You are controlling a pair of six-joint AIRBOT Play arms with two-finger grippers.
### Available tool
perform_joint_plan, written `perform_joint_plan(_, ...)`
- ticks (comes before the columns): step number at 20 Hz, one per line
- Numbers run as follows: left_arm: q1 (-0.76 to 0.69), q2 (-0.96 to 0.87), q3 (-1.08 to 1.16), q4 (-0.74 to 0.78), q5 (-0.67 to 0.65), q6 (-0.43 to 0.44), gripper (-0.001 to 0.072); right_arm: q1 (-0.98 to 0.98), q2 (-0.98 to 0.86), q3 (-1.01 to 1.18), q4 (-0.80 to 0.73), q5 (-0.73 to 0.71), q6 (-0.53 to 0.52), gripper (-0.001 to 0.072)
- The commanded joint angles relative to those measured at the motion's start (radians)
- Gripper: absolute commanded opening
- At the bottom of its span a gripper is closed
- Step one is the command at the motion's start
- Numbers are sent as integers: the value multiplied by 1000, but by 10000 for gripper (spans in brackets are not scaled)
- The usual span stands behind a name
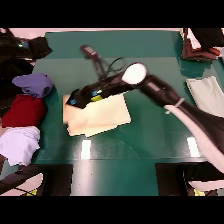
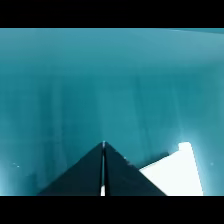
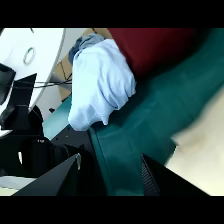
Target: Fold the shirts.
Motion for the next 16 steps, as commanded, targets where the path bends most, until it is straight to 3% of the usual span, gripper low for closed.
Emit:
perform_joint_plan(1,35,47,-2,30,-50,15,24,22,-93,83,-15,26,-13,384)
perform_joint_plan(5,33,46,-3,30,-98,31,24,-172,40,-77,-185,138,4,384)
perform_joint_plan(9,32,45,-3,-11,-105,32,24,-437,188,-390,-350,135,67,392)
perform_joint_plan(11,32,45,-3,-51,-92,47,24,-571,169,-495,-286,157,71,651)
perform_joint_plan(13,32,45,-3,-72,-82,60,24,-645,98,-551,-171,175,69,657)
perform_joint_plan(16,32,45,-3,-72,-82,64,24,-607,-31,-536,-56,180,50,649)
